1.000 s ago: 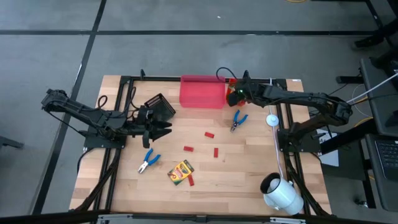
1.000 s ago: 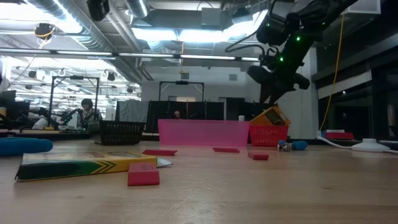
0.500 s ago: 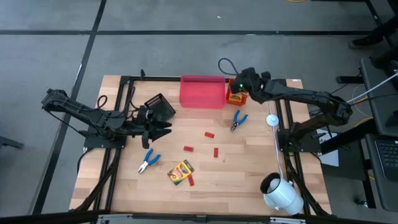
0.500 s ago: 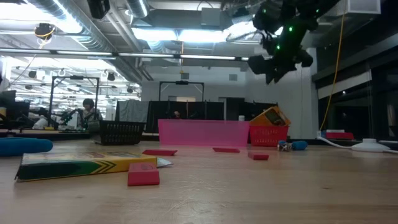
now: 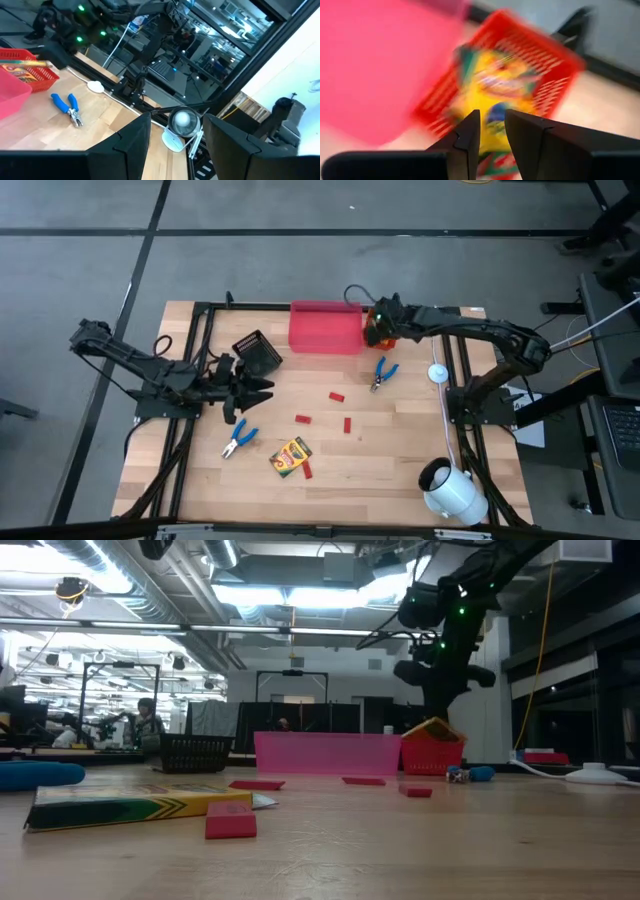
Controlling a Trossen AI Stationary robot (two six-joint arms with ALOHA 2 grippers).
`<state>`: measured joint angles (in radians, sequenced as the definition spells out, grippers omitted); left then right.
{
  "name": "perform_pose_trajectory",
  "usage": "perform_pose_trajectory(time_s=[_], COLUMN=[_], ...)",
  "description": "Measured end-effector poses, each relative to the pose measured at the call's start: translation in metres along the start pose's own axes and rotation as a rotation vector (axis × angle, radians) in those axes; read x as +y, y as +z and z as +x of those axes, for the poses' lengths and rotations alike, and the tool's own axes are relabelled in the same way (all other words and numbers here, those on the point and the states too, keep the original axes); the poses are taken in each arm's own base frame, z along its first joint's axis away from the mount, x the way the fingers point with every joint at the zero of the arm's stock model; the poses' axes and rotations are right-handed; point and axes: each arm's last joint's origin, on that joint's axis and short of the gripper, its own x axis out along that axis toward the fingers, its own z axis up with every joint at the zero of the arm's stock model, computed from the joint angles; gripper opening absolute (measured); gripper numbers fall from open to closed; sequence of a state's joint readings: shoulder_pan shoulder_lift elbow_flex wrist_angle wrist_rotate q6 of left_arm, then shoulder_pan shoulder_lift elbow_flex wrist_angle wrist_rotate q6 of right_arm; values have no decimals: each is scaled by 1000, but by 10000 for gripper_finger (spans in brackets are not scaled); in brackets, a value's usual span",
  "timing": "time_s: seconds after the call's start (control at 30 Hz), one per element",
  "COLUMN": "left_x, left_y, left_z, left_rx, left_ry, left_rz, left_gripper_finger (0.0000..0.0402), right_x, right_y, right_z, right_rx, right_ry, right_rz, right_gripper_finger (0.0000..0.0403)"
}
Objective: Pick & Place School Supplies
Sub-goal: Put the yellow crayon box into the red bin
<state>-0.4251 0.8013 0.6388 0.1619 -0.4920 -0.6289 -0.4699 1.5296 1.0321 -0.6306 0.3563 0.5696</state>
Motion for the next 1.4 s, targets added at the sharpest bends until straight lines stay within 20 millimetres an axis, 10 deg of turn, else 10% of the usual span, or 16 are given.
perform_pose_trajectory(time_s=[0.23, 0.53, 1.07, 1.4], left_x=[-5, -6, -7, -8], left_y=[-4, -4, -5, -2], left_z=[-4, -4, -4, -4], left_rx=[0, 7, 19, -11], left_ry=[0, -10, -33, -26], left_rz=[18, 29, 31, 10], left_gripper_finger=[180, 180, 180, 180], right_x=[35, 23, 1, 10], right_y=[-22, 11, 22, 15], right_z=[-34, -64, -26, 12], right_rx=[-88, -170, 100, 211], right_ry=[58, -105, -50, -118], right_rz=[1, -62, -399, -453], right_gripper_finger=[94, 94, 228, 212])
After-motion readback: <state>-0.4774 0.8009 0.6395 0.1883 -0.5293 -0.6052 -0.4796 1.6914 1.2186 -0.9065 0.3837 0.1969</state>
